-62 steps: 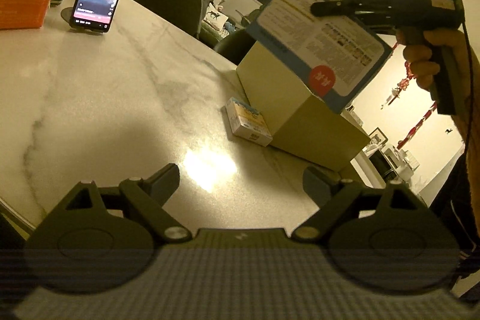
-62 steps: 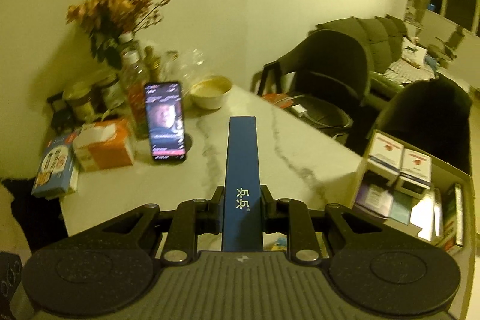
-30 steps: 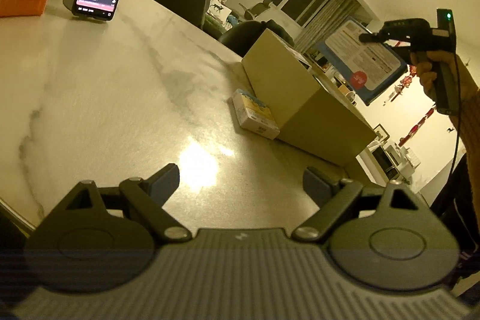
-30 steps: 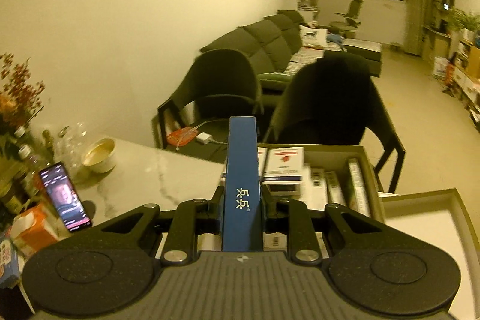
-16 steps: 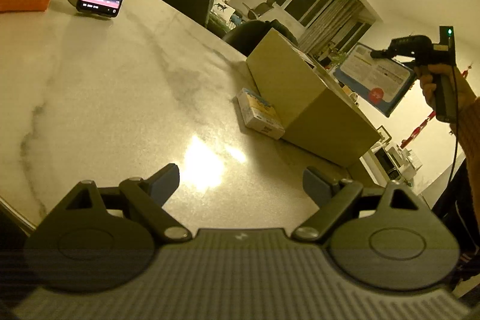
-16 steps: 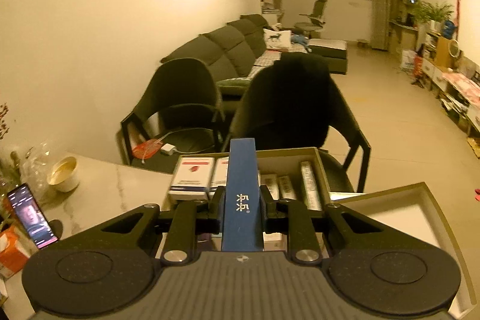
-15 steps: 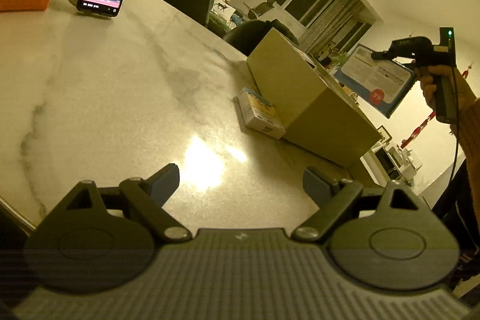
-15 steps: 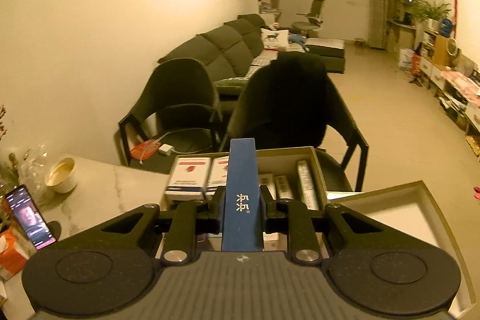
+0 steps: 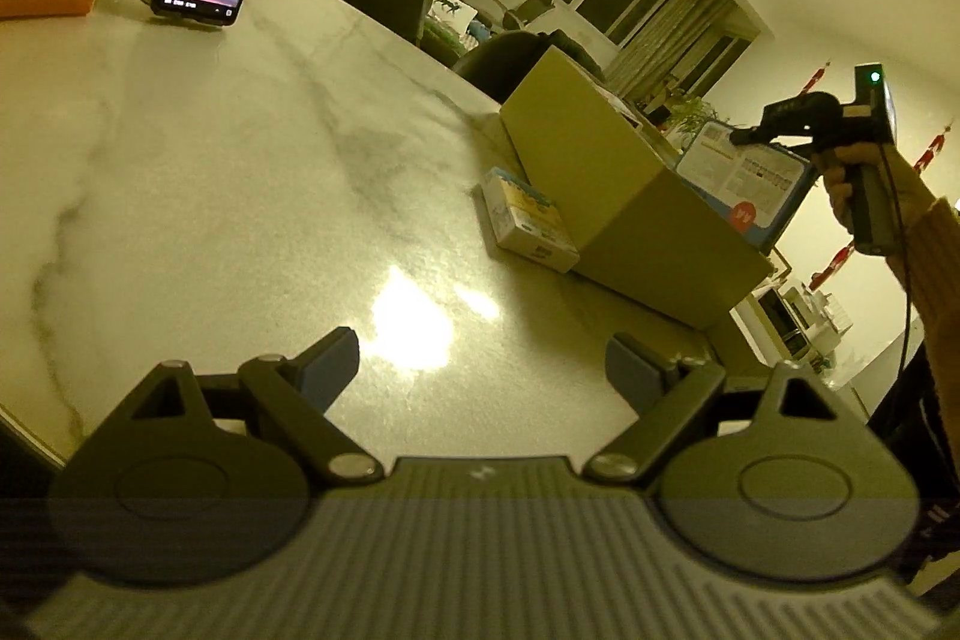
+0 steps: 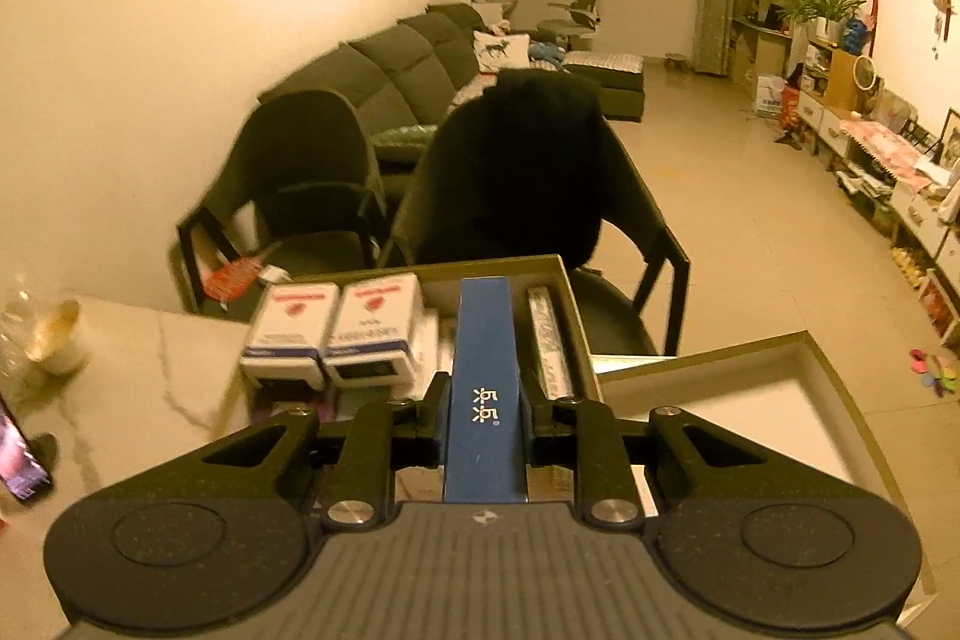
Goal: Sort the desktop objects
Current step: 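Lower the blue box edge-first into the lid between the medicine boxes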
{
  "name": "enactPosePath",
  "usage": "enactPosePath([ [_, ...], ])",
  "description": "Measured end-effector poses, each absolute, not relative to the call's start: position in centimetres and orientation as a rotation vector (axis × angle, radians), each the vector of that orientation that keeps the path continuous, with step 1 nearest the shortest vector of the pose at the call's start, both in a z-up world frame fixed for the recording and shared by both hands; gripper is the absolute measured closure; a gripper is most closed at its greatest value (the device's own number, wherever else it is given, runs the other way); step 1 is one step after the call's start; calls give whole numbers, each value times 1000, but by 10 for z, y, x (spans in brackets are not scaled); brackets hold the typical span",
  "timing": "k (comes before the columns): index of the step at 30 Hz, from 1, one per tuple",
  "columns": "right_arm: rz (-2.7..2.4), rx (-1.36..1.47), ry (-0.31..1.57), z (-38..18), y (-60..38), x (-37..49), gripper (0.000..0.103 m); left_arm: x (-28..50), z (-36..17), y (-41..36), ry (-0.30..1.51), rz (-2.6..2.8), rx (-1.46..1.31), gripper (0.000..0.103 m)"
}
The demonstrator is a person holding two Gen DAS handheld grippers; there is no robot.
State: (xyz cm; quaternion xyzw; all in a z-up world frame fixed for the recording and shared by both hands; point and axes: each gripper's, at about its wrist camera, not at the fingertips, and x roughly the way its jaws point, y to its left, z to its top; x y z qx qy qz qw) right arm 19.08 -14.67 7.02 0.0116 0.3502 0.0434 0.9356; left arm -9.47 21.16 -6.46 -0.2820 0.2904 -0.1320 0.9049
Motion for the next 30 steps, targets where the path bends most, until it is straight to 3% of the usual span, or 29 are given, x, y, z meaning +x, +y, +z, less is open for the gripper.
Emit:
enactPosePath([
  [18, 35, -177, 862, 48, -113, 239, 79, -85, -68, 208, 618, -267, -594, 13],
  [30, 62, -125, 894, 29, -113, 247, 79, -80, -70, 211, 623, -266, -600, 13],
])
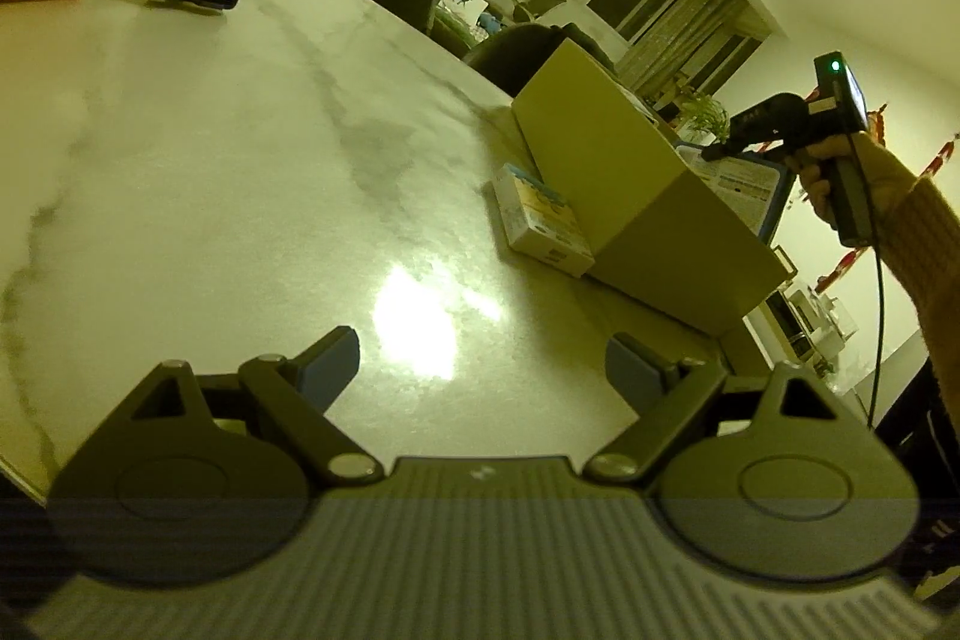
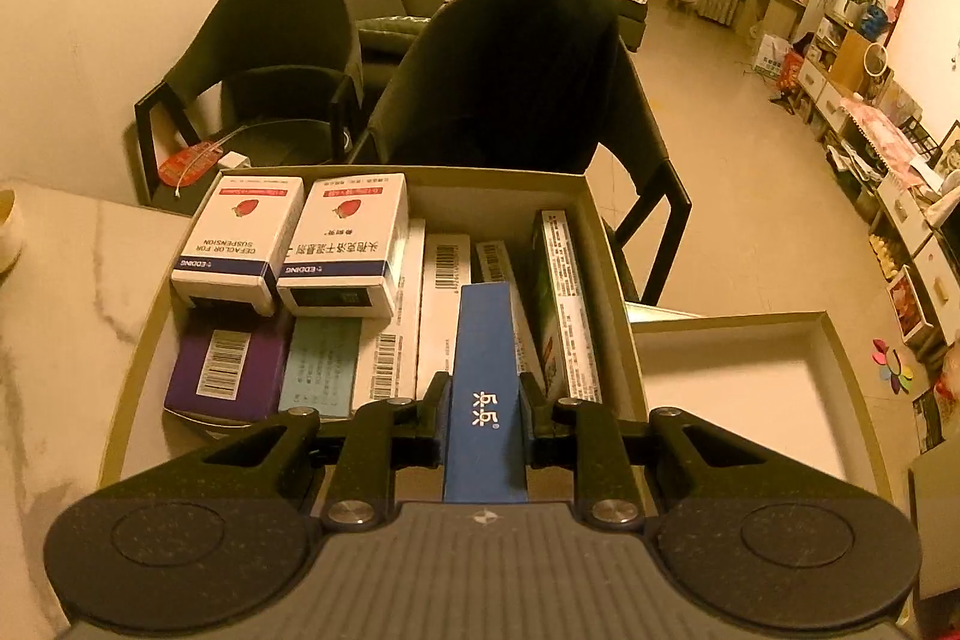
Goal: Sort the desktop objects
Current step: 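Lower the blue box edge-first into the lid between the medicine boxes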
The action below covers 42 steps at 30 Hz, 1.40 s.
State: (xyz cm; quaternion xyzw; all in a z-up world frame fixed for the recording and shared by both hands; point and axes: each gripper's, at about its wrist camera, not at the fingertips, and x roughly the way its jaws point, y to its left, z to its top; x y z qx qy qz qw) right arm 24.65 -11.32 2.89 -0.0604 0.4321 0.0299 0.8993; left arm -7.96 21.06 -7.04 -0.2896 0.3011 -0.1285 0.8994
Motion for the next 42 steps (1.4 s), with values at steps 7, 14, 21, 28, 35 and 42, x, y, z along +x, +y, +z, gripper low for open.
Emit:
enactPosePath([
  [7, 54, -71, 908, 19, -121, 248, 79, -82, -69, 213, 623, -263, -601, 13],
  [14, 69, 8, 866, 5, -132, 256, 79, -77, -68, 211, 630, -257, -591, 13],
  [21, 66, 9, 814, 7, -130, 265, 79, -74, -67, 209, 634, -257, -588, 13],
  [28, 55, 4, 820, -1, -131, 270, 79, -68, -67, 206, 636, -264, -589, 13],
  [35, 57, 48, 833, -21, -136, 283, 78, -63, -67, 204, 648, -261, -587, 13],
  [42, 72, 14, 830, -25, -134, 293, 78, -55, -66, 197, 658, -273, -571, 13],
])
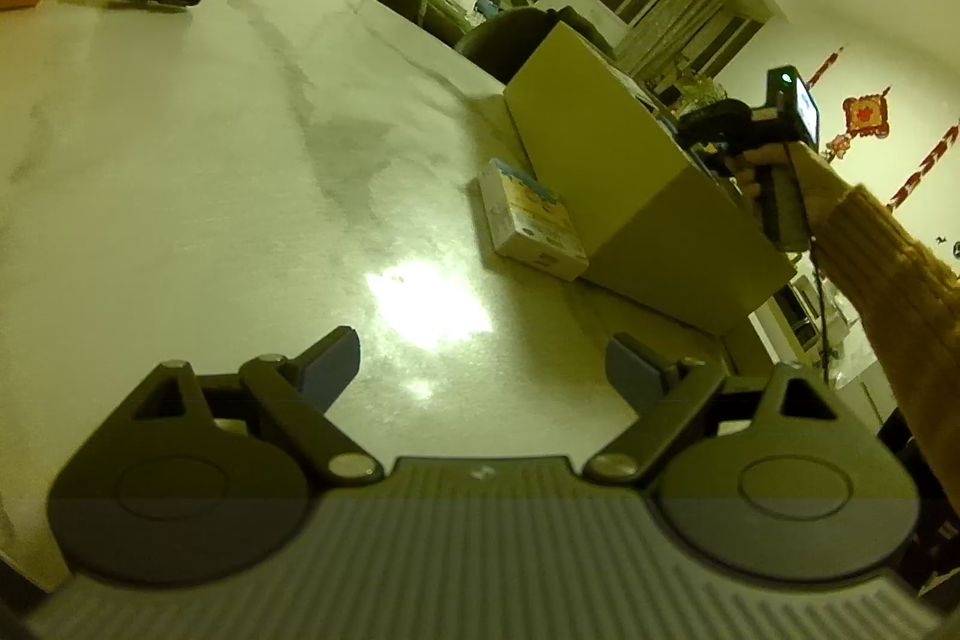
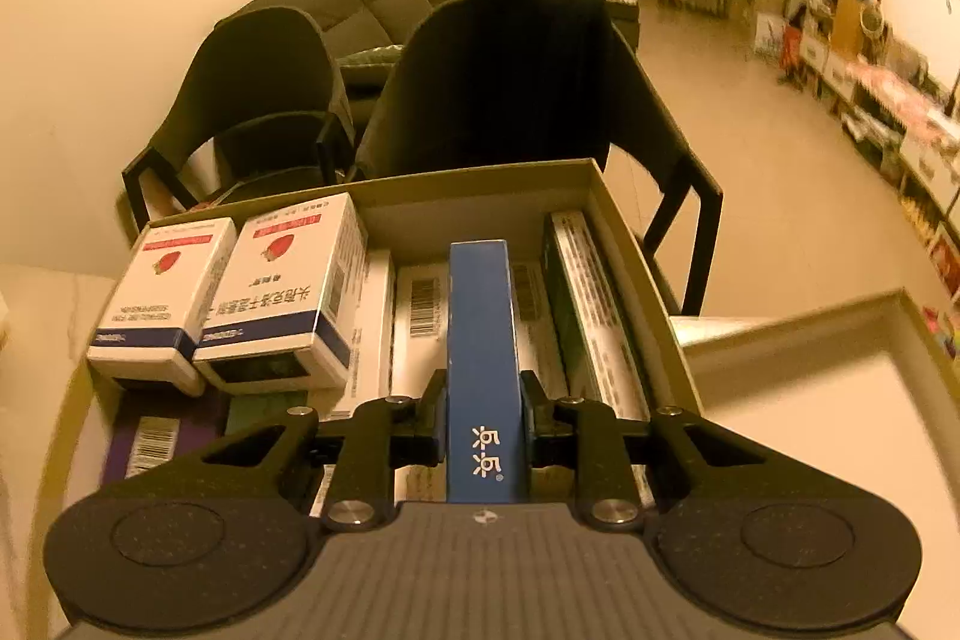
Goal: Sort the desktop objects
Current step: 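Lower the blue box edge-first into the lid between the medicine boxes, then open the right gripper and withdraw it up from the lid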
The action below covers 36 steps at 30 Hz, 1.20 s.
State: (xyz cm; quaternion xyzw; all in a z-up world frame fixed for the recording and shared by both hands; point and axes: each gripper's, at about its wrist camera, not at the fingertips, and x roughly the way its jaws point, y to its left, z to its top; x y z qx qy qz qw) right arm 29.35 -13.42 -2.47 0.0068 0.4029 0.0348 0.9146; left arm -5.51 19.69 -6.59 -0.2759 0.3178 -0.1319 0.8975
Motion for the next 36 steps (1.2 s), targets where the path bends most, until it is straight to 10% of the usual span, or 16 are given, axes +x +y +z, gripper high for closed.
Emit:
enactPosePath([
  [20, 115, 8, 624, -36, -135, 310, 76, -44, -63, 190, 674, -253, -550, 13],
  [29, 160, 86, 573, -24, -138, 296, 35, -47, -60, 188, 667, -257, -543, 13],
  [36, 136, 73, 506, 4, -136, 275, 24, -51, -59, 185, 667, -265, -534, 13],
])
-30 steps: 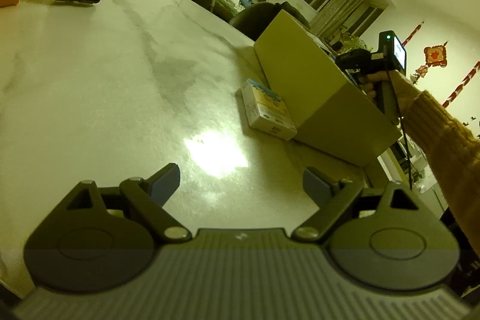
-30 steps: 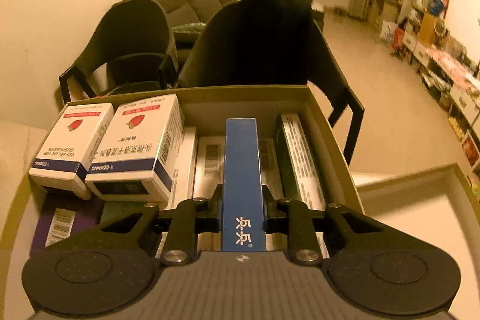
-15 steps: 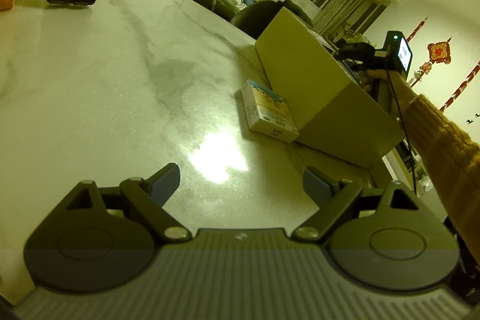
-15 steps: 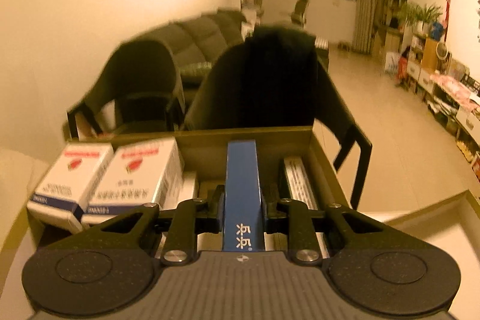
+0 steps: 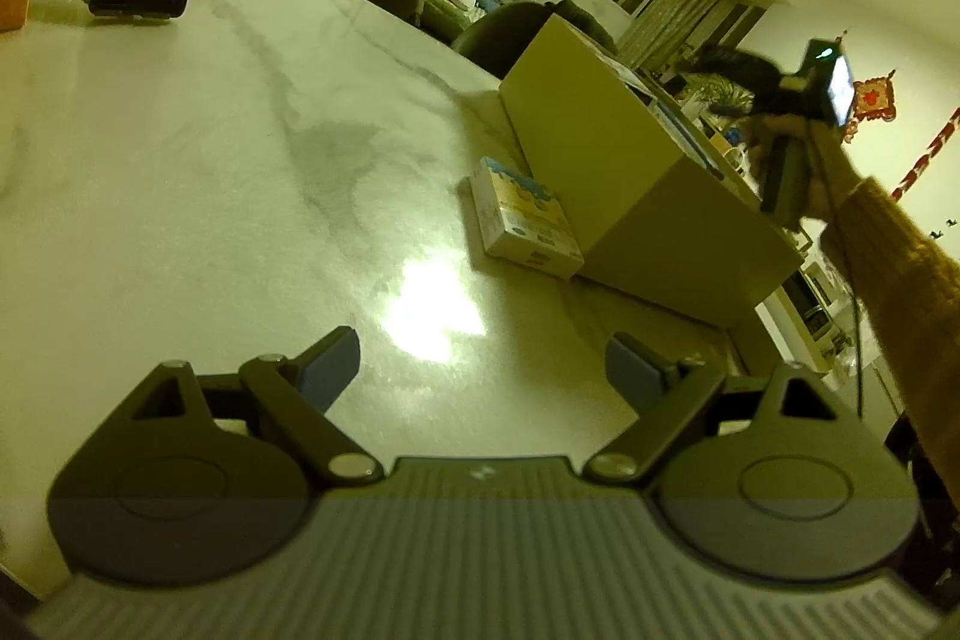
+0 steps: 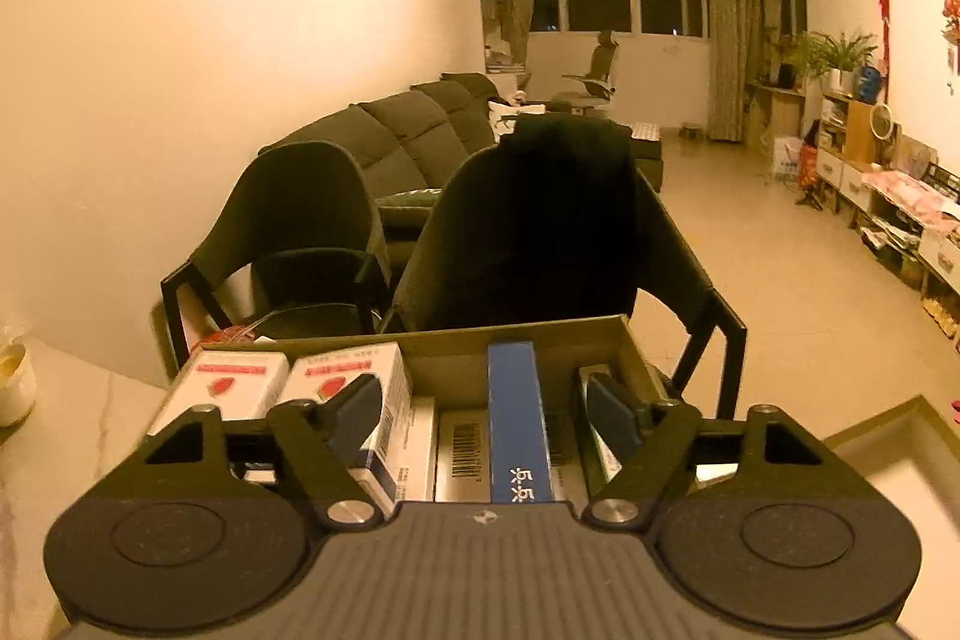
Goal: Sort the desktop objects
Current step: 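Open the right gripper and withdraw it up from the lid, then move the left tool down toward the small yellow-white medicine box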
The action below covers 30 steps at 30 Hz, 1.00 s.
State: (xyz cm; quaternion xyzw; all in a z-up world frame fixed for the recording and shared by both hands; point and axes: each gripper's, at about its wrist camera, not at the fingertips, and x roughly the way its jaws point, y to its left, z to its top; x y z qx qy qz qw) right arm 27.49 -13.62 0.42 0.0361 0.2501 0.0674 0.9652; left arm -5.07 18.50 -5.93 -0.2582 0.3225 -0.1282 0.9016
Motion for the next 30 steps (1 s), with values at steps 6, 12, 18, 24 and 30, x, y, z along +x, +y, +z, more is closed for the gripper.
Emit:
enactPosePath([
  [6, 176, 64, 461, 43, -140, 248, 17, -54, -56, 177, 654, -296, -526, 13],
  [12, 187, 34, 510, 56, -138, 224, 10, -62, -56, 166, 651, -324, -517, 13],
  [18, 203, -39, 579, 54, -126, 207, 8, -70, -53, 164, 643, -318, -506, 11],
  [24, 218, -22, 609, 57, -125, 194, 5, -74, -52, 163, 639, -300, -497, 9],
  [30, 228, -34, 608, 54, -130, 178, 2, -72, -51, 155, 645, -298, -476, 4],
])
